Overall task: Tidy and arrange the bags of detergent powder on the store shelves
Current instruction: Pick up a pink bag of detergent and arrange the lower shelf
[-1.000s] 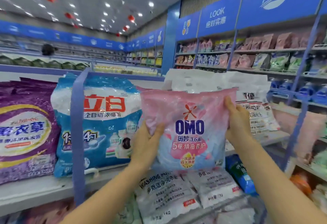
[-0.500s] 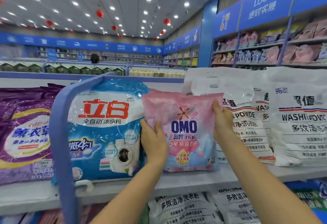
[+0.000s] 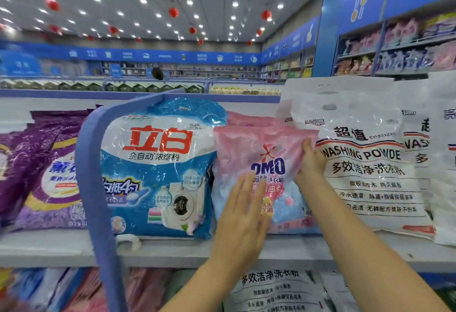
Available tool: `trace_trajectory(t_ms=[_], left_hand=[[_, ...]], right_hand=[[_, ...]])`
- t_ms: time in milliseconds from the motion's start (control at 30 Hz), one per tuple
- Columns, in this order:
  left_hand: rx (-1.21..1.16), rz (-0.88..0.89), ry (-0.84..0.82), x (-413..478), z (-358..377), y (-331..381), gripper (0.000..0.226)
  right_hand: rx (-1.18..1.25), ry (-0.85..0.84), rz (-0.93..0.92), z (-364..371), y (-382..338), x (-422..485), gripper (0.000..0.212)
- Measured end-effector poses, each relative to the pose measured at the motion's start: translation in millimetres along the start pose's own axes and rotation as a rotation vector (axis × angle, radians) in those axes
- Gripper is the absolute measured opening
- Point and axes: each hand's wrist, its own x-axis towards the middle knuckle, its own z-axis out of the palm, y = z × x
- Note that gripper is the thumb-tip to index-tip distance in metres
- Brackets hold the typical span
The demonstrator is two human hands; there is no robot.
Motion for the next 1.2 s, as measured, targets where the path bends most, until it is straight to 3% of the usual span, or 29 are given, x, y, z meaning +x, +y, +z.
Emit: trace_trajectory(t_ms=[133, 267, 333, 400, 467, 533, 567, 633, 733, 867, 967, 1067, 1133, 1200], left_hand=[[0.284, 0.023, -0.311, 14.6, 13.0, -13.7, 0.064], [0.361, -0.096, -0.430, 18.7, 7.9, -21.5, 0.068], [0.338, -0.085, -0.467, 21.5, 4.6, -20.4, 0.073], [0.321, -0.085, -0.493, 21.9, 2.7, -18.8, 0.076], [0.365, -0.079, -0.456, 21.5, 6.5, -19.3, 0.078], [0.409, -0.072, -0.431, 20.8, 11.1, -16.9, 0.077], [0.419, -0.057, -0.425, 20.7, 12.5, -14.1, 0.074], [0.395, -0.041, -0.463, 20.5, 13.5, -4.9, 0.068], [0.342, -0.033, -0.500, 14.1, 21.9, 12.2, 0.070], [0.282, -0.056, -0.566, 5.8, 25.3, 15.5, 0.073], [0.261, 0.051, -0.582, 4.8, 20.3, 22.1, 0.089], [0.129, 0.031, -0.644, 3.8, 6.7, 26.0, 0.090], [0.033, -0.018, -0.568, -6.3, -2.8, 20.8, 0.079], [0.008, -0.113, -0.338, -24.8, -10.8, 11.1, 0.054]], right_hand=[[0.029, -0.020, 0.009, 1.3, 5.5, 5.9, 0.036], [-0.097, -0.084, -0.035, 2.0, -1.0, 8.5, 0.042], [-0.249, -0.144, -0.141, -2.7, -11.6, 8.7, 0.036], [-0.427, -0.104, -0.433, -12.6, -22.6, 5.6, 0.029], [-0.592, -0.068, -0.935, -20.4, -23.4, -4.3, 0.029], [-0.756, -0.251, -1.355, -14.7, -14.6, -20.2, 0.035], [-0.860, -0.357, -1.464, -6.2, -11.0, -26.3, 0.042], [-1.101, -0.477, -1.422, 17.3, -11.1, -36.7, 0.058], [-1.362, -0.545, -1.121, 47.1, -15.2, -34.0, 0.068], [-1.348, -0.515, -0.989, 61.7, -12.8, -19.1, 0.042], [-1.372, -0.381, -0.944, 71.7, -6.5, -5.6, 0.039], [-1.352, -0.374, -1.031, 84.8, -0.3, -4.1, 0.041], [-1.289, -0.381, -1.080, 84.9, -1.2, -1.7, 0.043], [-1.189, -0.378, -1.108, 75.5, -7.5, 4.7, 0.048]])
